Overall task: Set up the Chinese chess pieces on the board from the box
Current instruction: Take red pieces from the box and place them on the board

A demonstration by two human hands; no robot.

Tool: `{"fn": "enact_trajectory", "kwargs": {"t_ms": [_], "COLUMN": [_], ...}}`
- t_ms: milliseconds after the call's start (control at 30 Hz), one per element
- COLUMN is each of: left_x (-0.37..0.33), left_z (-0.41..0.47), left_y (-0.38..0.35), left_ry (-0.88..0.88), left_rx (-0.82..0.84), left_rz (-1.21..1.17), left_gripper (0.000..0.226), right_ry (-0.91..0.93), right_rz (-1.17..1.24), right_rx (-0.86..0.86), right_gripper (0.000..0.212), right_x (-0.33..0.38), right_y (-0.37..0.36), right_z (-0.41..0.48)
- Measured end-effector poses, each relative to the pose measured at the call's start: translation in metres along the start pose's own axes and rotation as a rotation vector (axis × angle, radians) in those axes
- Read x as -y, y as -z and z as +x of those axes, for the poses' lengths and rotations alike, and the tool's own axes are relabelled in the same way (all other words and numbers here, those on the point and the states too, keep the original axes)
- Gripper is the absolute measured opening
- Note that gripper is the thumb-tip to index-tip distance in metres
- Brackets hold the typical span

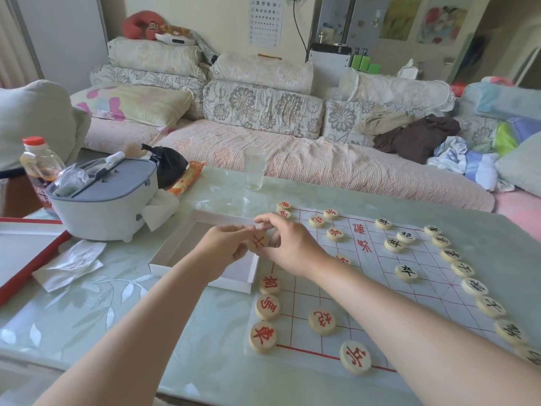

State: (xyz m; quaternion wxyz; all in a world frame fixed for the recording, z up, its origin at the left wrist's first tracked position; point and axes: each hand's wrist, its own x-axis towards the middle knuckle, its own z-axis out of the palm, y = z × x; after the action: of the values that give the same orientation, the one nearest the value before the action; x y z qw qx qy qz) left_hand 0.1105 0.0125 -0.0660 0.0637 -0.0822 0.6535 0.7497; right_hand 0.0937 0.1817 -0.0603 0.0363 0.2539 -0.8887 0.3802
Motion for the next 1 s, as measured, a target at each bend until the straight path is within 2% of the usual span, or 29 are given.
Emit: {"fn": "enact_trajectory", "kwargs": {"t_ms": [67,100,233,433,633,667,700,767,800,833,900,1000], "left_x": [0.002,0.002,0.002,0.005,0.007,0.008,0.010,0.015,0.018,0.020,0.022,0.021], "left_z": [-0.001,-0.001,-0.002,-0.003,0.004,0.006,0.009,0.013,0.015,0.016,0.015,0.016], "left_y": [-0.007,-0.012,-0.025,-0.028,-0.027,-0.026,-0.024,-0.017,-0.014,-0.011,-0.008,-0.007], "left_ry": [0.009,0.002,-0.007,-0.027,-0.026,-0.035,-0.074,-0.227,-0.287,-0.293,-0.200,-0.159], "left_rx": [0.096,0.093,-0.024,-0.053,-0.086,-0.087,-0.106,-0.124,-0.101,-0.058,0.043,0.080], "left_rz": [-0.038,-0.031,-0.039,0.015,0.008,0.064,0.230,0.850,1.096,1.234,1.254,1.211], "left_gripper": [0.015,0.015,0.020,0.026,0.025,0.025,0.024,0.024,0.028,0.033,0.044,0.050], "right_ry": [-0.021,-0.032,-0.045,-0.099,-0.074,-0.085,-0.111,-0.197,-0.242,-0.279,-0.325,-0.349], "right_rz": [-0.010,-0.008,0.020,0.026,0.011,-0.004,-0.019,-0.056,-0.083,-0.111,-0.141,-0.141], "right_rx": [-0.026,-0.032,-0.046,-0.005,-0.030,-0.032,-0.042,-0.067,-0.060,-0.032,0.036,0.061], "right_gripper": [0.055,0.054,0.044,0.049,0.038,0.037,0.038,0.039,0.038,0.035,0.032,0.033], "right_x": [-0.007,-0.010,-0.019,-0.023,-0.026,-0.027,-0.028,-0.034,-0.036,-0.039,-0.043,-0.045], "right_y": [0.005,0.007,0.009,0.010,0.010,0.010,0.010,0.011,0.012,0.012,0.009,0.003], "right_z": [-0.007,-0.010,-0.014,-0.016,-0.012,-0.011,-0.011,-0.013,-0.013,-0.015,-0.017,-0.020]}}
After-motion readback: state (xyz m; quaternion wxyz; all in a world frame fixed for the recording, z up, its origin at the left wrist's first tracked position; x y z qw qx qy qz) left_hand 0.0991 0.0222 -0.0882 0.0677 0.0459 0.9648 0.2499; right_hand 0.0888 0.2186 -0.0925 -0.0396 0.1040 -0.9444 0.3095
